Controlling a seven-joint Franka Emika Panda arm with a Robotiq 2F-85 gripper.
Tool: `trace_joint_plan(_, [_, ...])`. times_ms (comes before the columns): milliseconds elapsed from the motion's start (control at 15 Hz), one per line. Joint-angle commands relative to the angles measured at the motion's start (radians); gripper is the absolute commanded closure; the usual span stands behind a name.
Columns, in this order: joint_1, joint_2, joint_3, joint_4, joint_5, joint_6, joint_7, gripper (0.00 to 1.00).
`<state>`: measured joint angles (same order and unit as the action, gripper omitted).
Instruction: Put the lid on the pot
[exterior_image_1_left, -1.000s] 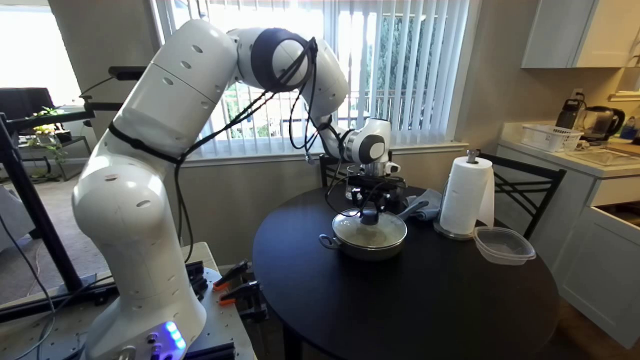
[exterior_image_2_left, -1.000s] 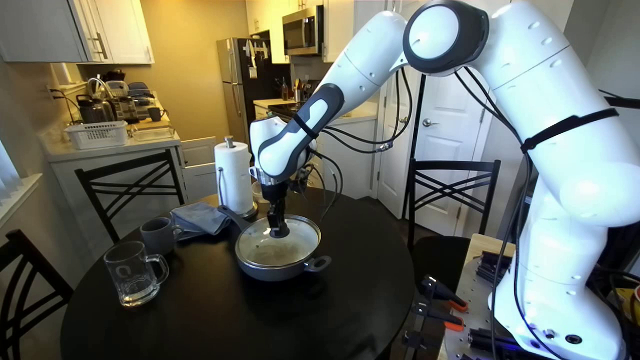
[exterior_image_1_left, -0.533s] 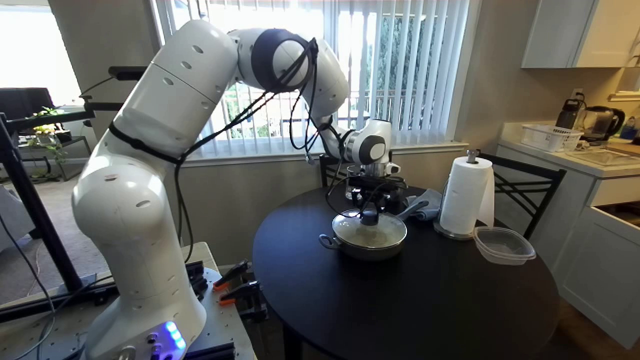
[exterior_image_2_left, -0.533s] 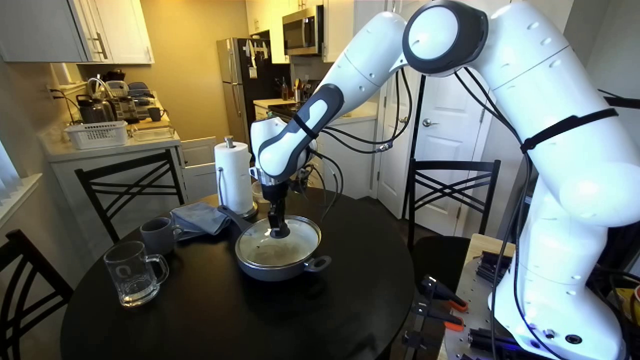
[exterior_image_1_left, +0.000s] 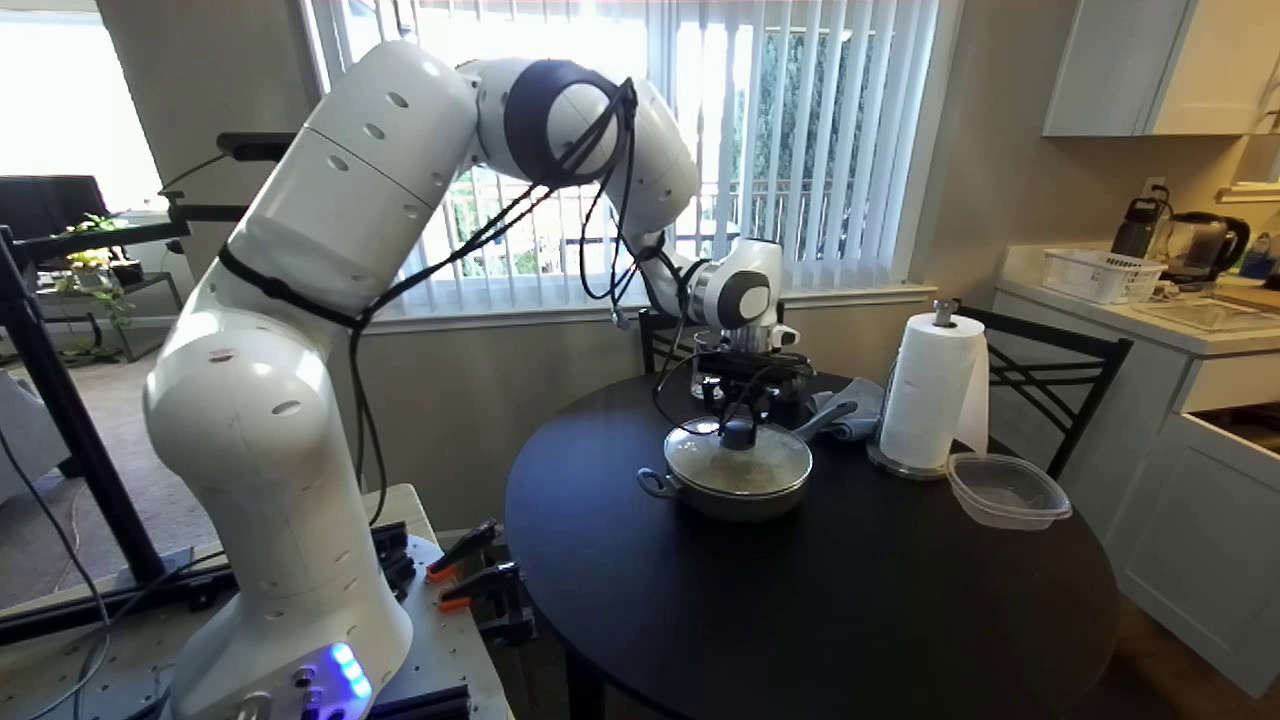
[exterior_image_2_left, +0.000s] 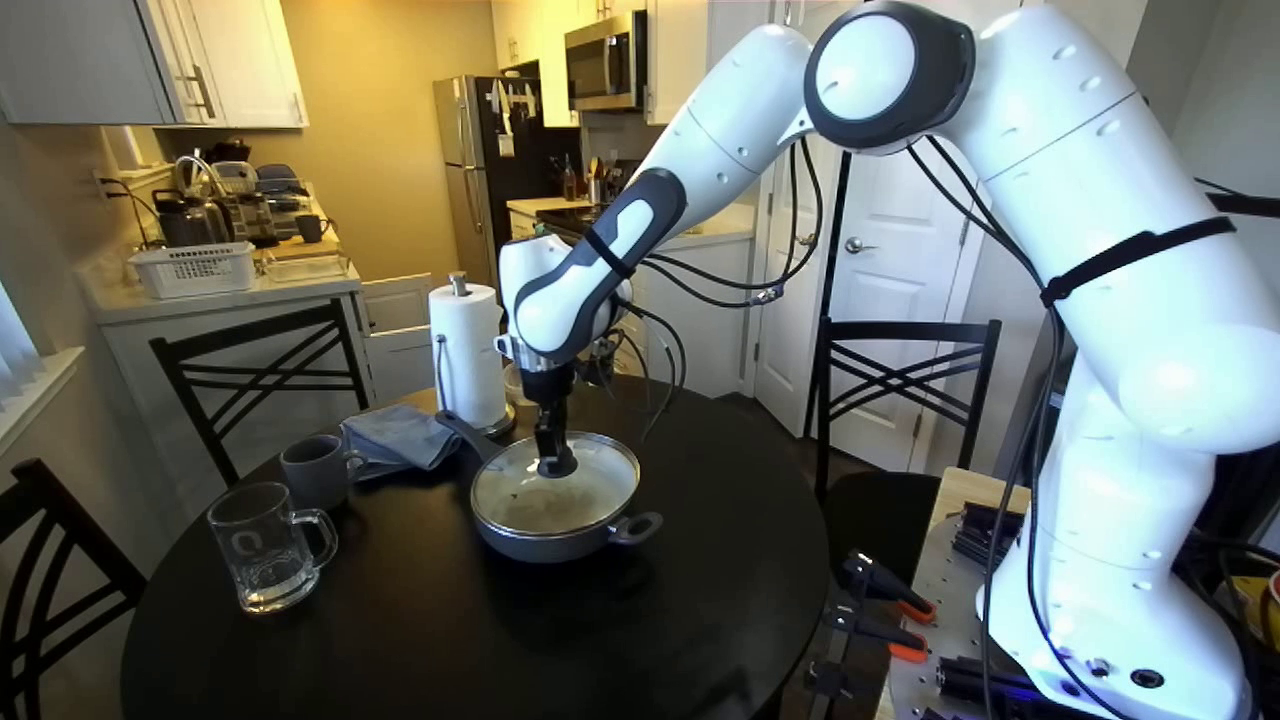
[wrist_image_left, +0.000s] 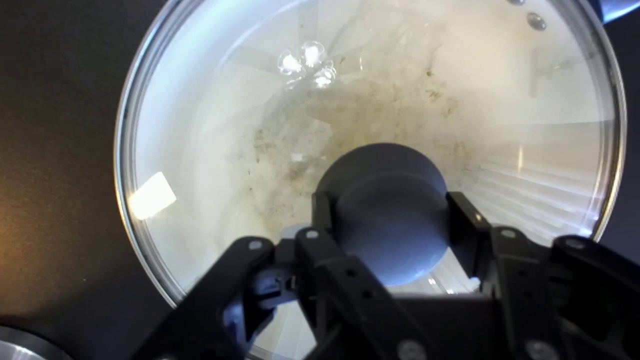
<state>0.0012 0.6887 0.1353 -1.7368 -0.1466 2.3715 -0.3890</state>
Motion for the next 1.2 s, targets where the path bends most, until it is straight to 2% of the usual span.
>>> trace_joint_plan(0, [-0.021,-0.006,0.022,0.012,0.028,-0.004,-0.058,0.67])
trace_joint_plan(467, [-0.049,0.011,0.044,0.025,0.062,-0.008,-0.113,0.67])
trace_joint_plan(933, [-0.058,0.008,0.045,0.023,0.064,-0.005,-0.112,0.67])
trace_joint_plan(1000, [-0.055,0.01,0.042,0.026,0.063,-0.015,-0.105,0.24])
trace_joint_plan(1133, [-0.055,0.01,0.042,0.026,0.065,-0.017,-0.104,0.12])
